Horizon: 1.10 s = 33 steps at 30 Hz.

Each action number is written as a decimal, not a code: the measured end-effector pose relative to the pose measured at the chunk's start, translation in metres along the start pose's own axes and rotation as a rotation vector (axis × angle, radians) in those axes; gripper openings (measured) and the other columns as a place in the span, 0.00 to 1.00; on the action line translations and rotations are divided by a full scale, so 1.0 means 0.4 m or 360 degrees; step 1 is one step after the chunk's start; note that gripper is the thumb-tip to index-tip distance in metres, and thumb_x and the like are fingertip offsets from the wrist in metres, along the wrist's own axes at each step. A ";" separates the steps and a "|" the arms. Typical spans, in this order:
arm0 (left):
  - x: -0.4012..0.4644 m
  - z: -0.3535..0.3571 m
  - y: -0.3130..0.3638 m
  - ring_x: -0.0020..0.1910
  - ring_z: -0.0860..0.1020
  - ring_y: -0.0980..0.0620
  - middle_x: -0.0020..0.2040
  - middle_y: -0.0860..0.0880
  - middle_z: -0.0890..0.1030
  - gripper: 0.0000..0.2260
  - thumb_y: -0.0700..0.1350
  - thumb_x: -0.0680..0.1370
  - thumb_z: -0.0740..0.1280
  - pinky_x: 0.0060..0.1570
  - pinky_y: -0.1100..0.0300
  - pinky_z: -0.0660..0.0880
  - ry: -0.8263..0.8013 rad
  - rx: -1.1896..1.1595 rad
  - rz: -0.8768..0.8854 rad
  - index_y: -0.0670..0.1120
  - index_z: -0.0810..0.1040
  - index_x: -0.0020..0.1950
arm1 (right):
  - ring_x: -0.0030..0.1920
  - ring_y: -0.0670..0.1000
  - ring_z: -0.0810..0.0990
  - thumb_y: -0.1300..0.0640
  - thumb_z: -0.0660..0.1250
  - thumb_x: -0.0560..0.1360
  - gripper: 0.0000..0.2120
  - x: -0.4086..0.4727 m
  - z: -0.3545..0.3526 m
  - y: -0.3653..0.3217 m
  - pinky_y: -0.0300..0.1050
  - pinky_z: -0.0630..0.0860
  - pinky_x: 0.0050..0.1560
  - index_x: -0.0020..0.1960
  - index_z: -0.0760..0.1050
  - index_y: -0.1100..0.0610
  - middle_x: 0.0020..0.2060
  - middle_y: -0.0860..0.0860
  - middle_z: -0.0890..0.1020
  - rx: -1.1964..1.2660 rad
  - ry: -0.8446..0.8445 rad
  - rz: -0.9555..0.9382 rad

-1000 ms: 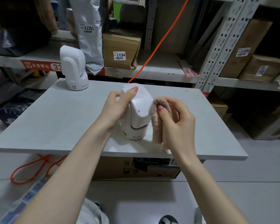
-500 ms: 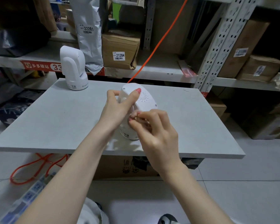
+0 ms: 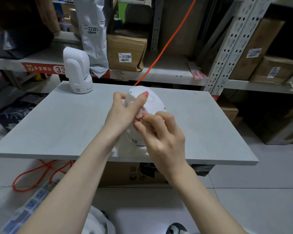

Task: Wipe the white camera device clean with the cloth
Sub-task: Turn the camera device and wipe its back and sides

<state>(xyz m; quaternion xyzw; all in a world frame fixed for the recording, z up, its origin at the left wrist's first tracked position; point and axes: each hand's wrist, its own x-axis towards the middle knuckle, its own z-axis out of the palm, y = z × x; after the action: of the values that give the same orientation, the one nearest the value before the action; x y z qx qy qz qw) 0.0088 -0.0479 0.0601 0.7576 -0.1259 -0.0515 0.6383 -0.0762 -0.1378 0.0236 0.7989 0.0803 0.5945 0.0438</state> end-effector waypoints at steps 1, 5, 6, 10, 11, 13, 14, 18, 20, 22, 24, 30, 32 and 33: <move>-0.001 -0.001 -0.001 0.44 0.77 0.54 0.45 0.51 0.78 0.22 0.62 0.73 0.68 0.42 0.58 0.70 -0.0001 0.0004 0.0002 0.47 0.68 0.54 | 0.46 0.52 0.74 0.64 0.72 0.73 0.04 -0.011 0.000 0.002 0.47 0.77 0.35 0.42 0.83 0.57 0.44 0.50 0.82 0.0010 -0.0009 -0.0049; -0.006 -0.004 0.004 0.44 0.74 0.58 0.46 0.53 0.75 0.20 0.61 0.74 0.67 0.40 0.61 0.67 -0.0043 -0.0054 -0.0040 0.46 0.68 0.54 | 0.47 0.52 0.75 0.64 0.71 0.74 0.04 -0.063 -0.002 0.006 0.46 0.77 0.34 0.41 0.83 0.58 0.40 0.51 0.84 0.0068 -0.0147 -0.0141; -0.007 -0.005 0.005 0.43 0.73 0.59 0.45 0.54 0.75 0.20 0.60 0.75 0.66 0.38 0.62 0.66 -0.0051 -0.0063 -0.0047 0.46 0.68 0.54 | 0.47 0.52 0.75 0.64 0.71 0.74 0.05 -0.072 -0.002 0.008 0.46 0.77 0.34 0.41 0.83 0.57 0.40 0.51 0.84 0.0074 -0.0170 -0.0148; -0.007 -0.011 0.005 0.44 0.73 0.60 0.45 0.54 0.74 0.20 0.60 0.75 0.66 0.38 0.63 0.65 -0.0062 -0.0082 -0.0036 0.46 0.68 0.55 | 0.47 0.53 0.76 0.63 0.71 0.74 0.05 -0.079 -0.009 0.023 0.46 0.77 0.36 0.41 0.83 0.57 0.40 0.51 0.84 0.0132 -0.0197 -0.0160; -0.006 -0.011 0.005 0.44 0.73 0.60 0.46 0.54 0.74 0.20 0.60 0.75 0.66 0.38 0.63 0.65 -0.0067 -0.0085 -0.0042 0.46 0.68 0.55 | 0.48 0.53 0.76 0.63 0.71 0.74 0.05 -0.081 -0.011 0.030 0.47 0.77 0.37 0.42 0.83 0.57 0.41 0.52 0.84 0.0148 -0.0207 -0.0161; -0.004 -0.012 0.004 0.43 0.72 0.60 0.46 0.54 0.74 0.20 0.61 0.75 0.65 0.38 0.63 0.65 -0.0067 -0.0097 -0.0051 0.46 0.68 0.55 | 0.48 0.53 0.76 0.64 0.72 0.73 0.05 -0.089 -0.014 0.043 0.46 0.77 0.40 0.43 0.83 0.56 0.42 0.52 0.84 0.0176 -0.0246 -0.0134; -0.002 -0.013 0.004 0.44 0.73 0.60 0.46 0.54 0.74 0.20 0.61 0.75 0.65 0.38 0.63 0.65 -0.0061 -0.0106 -0.0054 0.46 0.69 0.56 | 0.48 0.53 0.75 0.65 0.72 0.73 0.05 -0.094 -0.015 0.049 0.46 0.77 0.40 0.44 0.83 0.56 0.43 0.53 0.84 0.0185 -0.0270 -0.0102; 0.004 -0.023 0.003 0.46 0.73 0.58 0.48 0.54 0.74 0.20 0.61 0.75 0.64 0.40 0.62 0.67 -0.0084 -0.0157 -0.0084 0.46 0.70 0.56 | 0.48 0.55 0.77 0.63 0.72 0.73 0.05 -0.098 -0.022 0.090 0.46 0.78 0.37 0.46 0.83 0.54 0.46 0.52 0.81 0.0260 -0.0343 0.0350; 0.000 -0.023 0.002 0.48 0.73 0.56 0.50 0.53 0.75 0.17 0.61 0.75 0.64 0.41 0.61 0.66 -0.0194 -0.0159 -0.0088 0.49 0.70 0.55 | 0.49 0.55 0.78 0.61 0.73 0.72 0.07 -0.073 -0.033 0.112 0.44 0.79 0.41 0.50 0.83 0.54 0.47 0.51 0.80 0.0412 -0.0303 0.0751; -0.005 -0.026 0.002 0.52 0.76 0.56 0.53 0.54 0.78 0.16 0.60 0.75 0.67 0.42 0.61 0.68 -0.0307 -0.0163 -0.0082 0.52 0.71 0.55 | 0.52 0.51 0.78 0.61 0.72 0.73 0.12 -0.038 -0.046 0.126 0.32 0.75 0.50 0.56 0.80 0.56 0.50 0.50 0.79 0.0605 -0.0273 0.1218; -0.004 -0.033 0.001 0.54 0.78 0.54 0.54 0.53 0.81 0.19 0.61 0.71 0.70 0.48 0.59 0.72 -0.0390 -0.0184 -0.0045 0.55 0.73 0.57 | 0.53 0.45 0.78 0.62 0.70 0.75 0.12 -0.010 -0.051 0.131 0.23 0.71 0.52 0.58 0.78 0.55 0.53 0.49 0.80 0.0845 -0.0242 0.1679; 0.000 -0.055 0.002 0.59 0.78 0.54 0.59 0.51 0.81 0.32 0.54 0.67 0.77 0.61 0.56 0.73 -0.0766 -0.0057 0.0280 0.66 0.69 0.68 | 0.55 0.48 0.81 0.57 0.66 0.78 0.10 0.020 -0.012 0.129 0.40 0.79 0.52 0.59 0.78 0.54 0.54 0.50 0.82 0.1358 -0.0411 0.2332; -0.003 -0.054 0.002 0.64 0.75 0.55 0.63 0.54 0.80 0.34 0.54 0.67 0.75 0.68 0.51 0.68 -0.0894 -0.0019 0.0346 0.69 0.67 0.69 | 0.52 0.50 0.81 0.52 0.65 0.79 0.11 0.035 -0.009 0.121 0.41 0.81 0.44 0.59 0.78 0.53 0.53 0.51 0.82 0.1445 -0.0507 0.2416; -0.003 -0.053 0.002 0.66 0.73 0.58 0.65 0.58 0.77 0.34 0.54 0.67 0.76 0.68 0.54 0.66 -0.0941 -0.0014 0.0376 0.69 0.66 0.70 | 0.50 0.51 0.82 0.50 0.64 0.79 0.11 0.043 -0.009 0.118 0.38 0.80 0.37 0.57 0.78 0.52 0.52 0.51 0.82 0.1484 -0.0531 0.2439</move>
<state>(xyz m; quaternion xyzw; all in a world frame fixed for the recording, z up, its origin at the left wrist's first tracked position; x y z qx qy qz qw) 0.0128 -0.0274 0.0644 0.6871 -0.3930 -0.1953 0.5790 -0.0713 -0.1811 0.0488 0.6459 -0.2475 0.2450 -0.6793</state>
